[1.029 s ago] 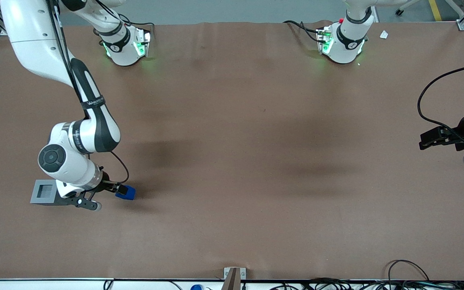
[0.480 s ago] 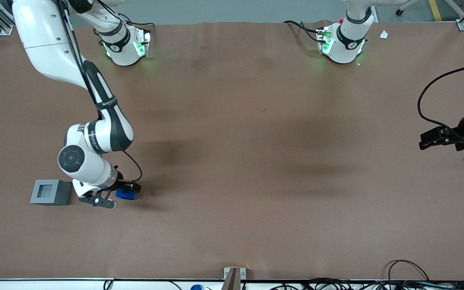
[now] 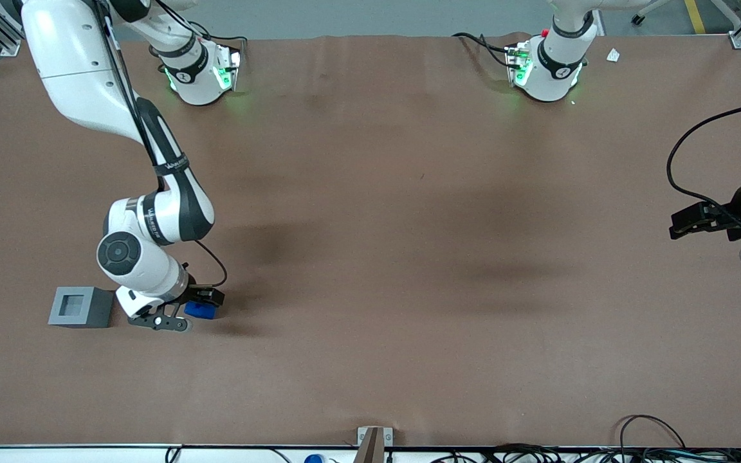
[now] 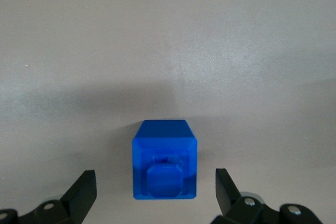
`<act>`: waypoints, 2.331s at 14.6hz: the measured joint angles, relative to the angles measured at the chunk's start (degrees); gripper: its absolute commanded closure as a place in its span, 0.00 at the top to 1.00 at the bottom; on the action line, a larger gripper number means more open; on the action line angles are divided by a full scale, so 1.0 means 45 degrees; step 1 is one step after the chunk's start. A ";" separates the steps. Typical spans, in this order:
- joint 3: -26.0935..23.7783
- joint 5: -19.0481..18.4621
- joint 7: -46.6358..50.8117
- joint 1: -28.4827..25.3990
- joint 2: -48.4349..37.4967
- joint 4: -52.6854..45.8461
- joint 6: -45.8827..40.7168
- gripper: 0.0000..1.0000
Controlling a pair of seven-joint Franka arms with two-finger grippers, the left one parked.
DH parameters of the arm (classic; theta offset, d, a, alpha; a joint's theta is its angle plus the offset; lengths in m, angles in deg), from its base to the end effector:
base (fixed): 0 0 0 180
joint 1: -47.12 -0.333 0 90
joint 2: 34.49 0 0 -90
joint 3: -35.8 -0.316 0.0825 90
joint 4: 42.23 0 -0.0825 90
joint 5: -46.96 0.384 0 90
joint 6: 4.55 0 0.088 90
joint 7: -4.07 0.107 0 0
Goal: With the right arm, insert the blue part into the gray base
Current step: 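Close the right gripper on the blue block, then lift the blue block and carry it over the gray base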
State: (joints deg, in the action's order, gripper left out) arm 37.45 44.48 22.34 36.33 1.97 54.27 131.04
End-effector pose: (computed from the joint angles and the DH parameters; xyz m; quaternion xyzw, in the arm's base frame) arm 0.6753 0.1103 0.2341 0.9976 -0.0615 0.0280 0.0179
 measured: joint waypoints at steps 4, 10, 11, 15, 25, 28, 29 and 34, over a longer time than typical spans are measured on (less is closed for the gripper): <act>0.0014 0.0000 -0.0028 0.0027 0.0061 0.0000 0.0055 0.99; 0.0027 0.0002 -0.0031 0.0172 0.0210 -0.0101 0.0138 0.65; 0.0027 0.0002 -0.0031 0.0183 0.0248 -0.0186 0.0136 0.58; 0.0029 0.0217 -0.0020 0.0226 0.0317 -0.0376 0.0109 0.23; 0.0175 0.0736 -0.1725 0.0761 0.0273 -0.2111 -0.2980 0.01; 0.0238 0.0735 -0.4135 0.2278 -0.0077 -0.2532 -0.3643 0.01; 0.0246 0.0735 -0.4802 0.2780 -0.0218 -0.2559 -0.3838 0.01; 0.0242 0.0191 -0.6266 0.4245 -0.0839 -0.3057 -0.5042 0.01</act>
State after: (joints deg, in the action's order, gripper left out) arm 38.54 45.34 -5.86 55.43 -1.80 40.52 108.35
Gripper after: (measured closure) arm 0.489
